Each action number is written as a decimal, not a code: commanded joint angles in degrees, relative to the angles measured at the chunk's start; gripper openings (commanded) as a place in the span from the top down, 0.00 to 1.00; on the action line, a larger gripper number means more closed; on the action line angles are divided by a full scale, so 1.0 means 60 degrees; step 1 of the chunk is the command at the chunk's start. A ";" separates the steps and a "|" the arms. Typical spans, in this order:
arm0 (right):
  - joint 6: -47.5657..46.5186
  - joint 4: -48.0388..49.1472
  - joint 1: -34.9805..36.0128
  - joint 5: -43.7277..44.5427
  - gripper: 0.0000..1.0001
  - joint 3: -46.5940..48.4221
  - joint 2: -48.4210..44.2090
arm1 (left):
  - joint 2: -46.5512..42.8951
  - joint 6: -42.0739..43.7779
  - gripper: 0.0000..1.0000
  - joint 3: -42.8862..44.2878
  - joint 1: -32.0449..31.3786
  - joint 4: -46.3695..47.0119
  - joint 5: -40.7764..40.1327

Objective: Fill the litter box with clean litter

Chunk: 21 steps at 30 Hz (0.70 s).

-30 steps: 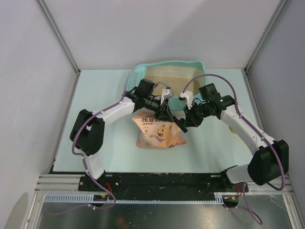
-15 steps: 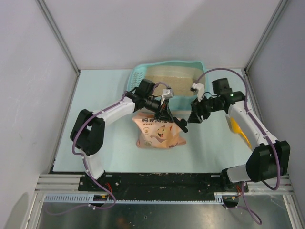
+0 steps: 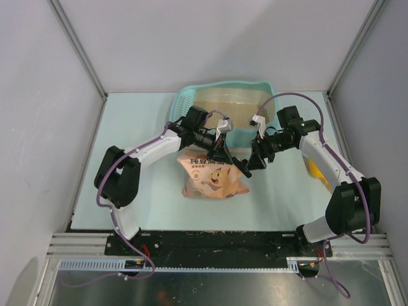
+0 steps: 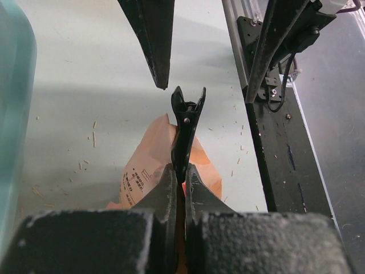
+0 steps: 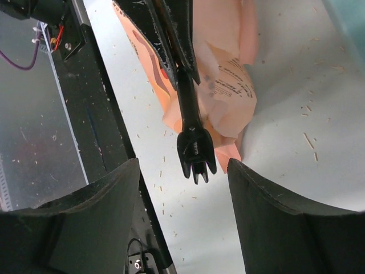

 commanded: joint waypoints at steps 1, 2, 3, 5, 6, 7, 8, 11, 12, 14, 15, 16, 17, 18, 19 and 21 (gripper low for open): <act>-0.0425 -0.0089 0.0131 0.0166 0.33 0.0343 0.0094 | -0.0206 0.0059 1.00 0.0214 -0.0139 0.0073 0.0381; -0.0381 -0.0017 0.0175 0.0241 0.33 0.0343 0.0153 | -0.0221 0.0059 1.00 0.0213 -0.0139 0.0073 0.0380; -0.0337 0.0071 0.0190 0.0329 0.33 0.0343 0.0182 | -0.0235 0.0045 1.00 0.0213 -0.0153 0.0088 0.0395; -0.0234 0.0174 0.0306 0.0446 0.34 0.0358 0.0299 | -0.0221 0.0059 1.00 0.0228 -0.0168 0.0088 0.0395; -0.0234 0.0218 0.0322 0.0461 0.34 0.0343 0.0329 | -0.0206 0.0074 1.00 0.0243 -0.0168 0.0073 0.0395; -0.0219 0.0248 0.0336 0.0490 0.35 0.0343 0.0358 | -0.0221 0.0074 1.00 0.0228 -0.0153 0.0088 0.0395; -0.0190 0.0262 0.0394 0.0491 0.35 0.0343 0.0431 | -0.0221 0.0088 1.00 0.0243 -0.0168 0.0073 0.0395; -0.0160 0.0277 0.0468 0.0564 0.38 0.0343 0.0490 | -0.0221 0.0089 1.00 0.0228 -0.0168 0.0088 0.0380; -0.0117 0.0321 0.0483 0.0564 0.40 0.0343 0.0490 | -0.0221 0.0089 1.00 0.0228 -0.0168 0.0088 0.0366; -0.0058 0.0350 0.0483 0.0593 0.49 0.0328 0.0519 | -0.0235 0.0074 1.00 0.0228 -0.0168 0.0073 0.0322; -0.0072 0.0365 0.0468 0.0564 0.54 0.0328 0.0534 | -0.0250 0.0059 1.00 0.0214 -0.0168 0.0073 0.0322; -0.0087 0.0351 0.0439 0.0535 0.71 0.0343 0.0534 | -0.0236 0.0030 0.97 0.0228 -0.0168 0.0088 0.0278; -0.0116 0.0350 0.0453 0.0477 0.79 0.0343 0.0520 | -0.0235 -0.0013 0.87 0.0228 -0.0168 0.0073 0.0118; -0.0160 0.0321 0.0396 0.0476 0.85 0.0343 0.0447 | -0.0235 -0.0043 0.80 0.0243 -0.0182 0.0073 0.0030; -0.0218 0.0263 0.0352 0.0476 0.93 0.0358 0.0359 | -0.0250 -0.0058 0.75 0.0214 -0.0168 0.0088 -0.0044; -0.0408 -0.0144 0.0191 0.0534 1.00 0.0474 0.0198 | -0.0352 0.0000 0.68 0.0184 -0.0182 0.0088 -0.0220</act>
